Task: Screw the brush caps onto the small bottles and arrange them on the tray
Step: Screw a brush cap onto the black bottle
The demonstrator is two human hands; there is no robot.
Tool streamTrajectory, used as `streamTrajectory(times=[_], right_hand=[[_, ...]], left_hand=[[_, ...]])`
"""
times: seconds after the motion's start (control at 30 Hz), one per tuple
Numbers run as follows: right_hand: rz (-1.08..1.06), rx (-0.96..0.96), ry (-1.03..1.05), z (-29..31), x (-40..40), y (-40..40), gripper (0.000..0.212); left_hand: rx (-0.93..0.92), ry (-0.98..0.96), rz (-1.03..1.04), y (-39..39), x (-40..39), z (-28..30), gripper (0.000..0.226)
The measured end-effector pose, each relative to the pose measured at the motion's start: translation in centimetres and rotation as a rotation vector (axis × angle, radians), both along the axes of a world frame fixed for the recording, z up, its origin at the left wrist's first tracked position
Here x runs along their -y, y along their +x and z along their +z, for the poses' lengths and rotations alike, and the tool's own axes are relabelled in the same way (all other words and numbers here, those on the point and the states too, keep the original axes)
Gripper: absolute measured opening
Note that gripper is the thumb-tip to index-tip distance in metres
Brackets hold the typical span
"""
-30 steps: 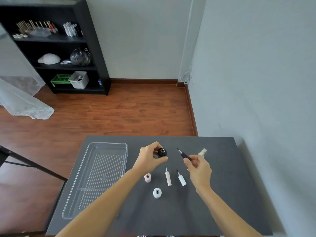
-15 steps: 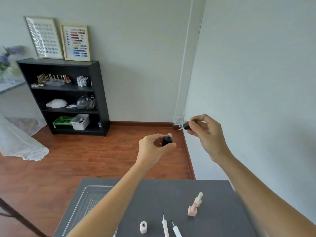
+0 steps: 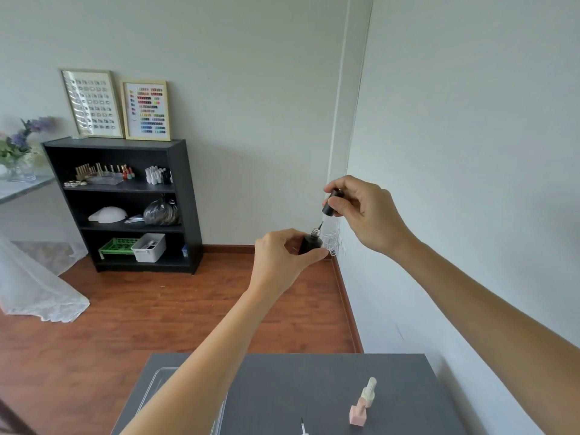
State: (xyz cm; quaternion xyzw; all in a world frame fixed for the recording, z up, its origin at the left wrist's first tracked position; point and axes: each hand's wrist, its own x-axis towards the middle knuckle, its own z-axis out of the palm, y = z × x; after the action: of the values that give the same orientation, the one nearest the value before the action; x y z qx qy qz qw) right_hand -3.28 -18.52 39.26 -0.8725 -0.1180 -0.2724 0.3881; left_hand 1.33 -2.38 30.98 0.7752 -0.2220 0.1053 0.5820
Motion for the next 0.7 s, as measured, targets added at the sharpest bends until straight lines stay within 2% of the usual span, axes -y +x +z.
streamTrajectory(times=[0.27,0.4,0.47,0.57,0.63,0.7], right_hand=[[0.049,-0.112,-0.069,-0.5,-0.1,0.2,0.012],[0.007,-0.13,-0.095,-0.5,-0.1,0.5,0.011],[-0.027,-0.133,-0.082,-0.5,-0.2,0.7,0.02],[-0.123,-0.141,-0.098,-0.5,-0.4,1.2,0.044],[-0.127,-0.164,-0.106,-0.6,-0.2,1.3,0.045],[0.015,-0.249,0.016,-0.6,0.3,1.2,0.037]], left_hand=[[-0.006,0.007,-0.004,-0.7,0.1,0.8,0.02],[-0.011,0.006,0.019,-0.8,0.3,1.1,0.021],[-0.02,-0.002,0.023,-0.8,0.5,1.1,0.023],[-0.04,-0.007,0.023,-0.8,0.7,1.0,0.025],[-0.053,-0.017,0.016,-0.9,0.8,1.0,0.023],[-0.068,-0.035,0.011,-1.0,0.9,1.1,0.021]])
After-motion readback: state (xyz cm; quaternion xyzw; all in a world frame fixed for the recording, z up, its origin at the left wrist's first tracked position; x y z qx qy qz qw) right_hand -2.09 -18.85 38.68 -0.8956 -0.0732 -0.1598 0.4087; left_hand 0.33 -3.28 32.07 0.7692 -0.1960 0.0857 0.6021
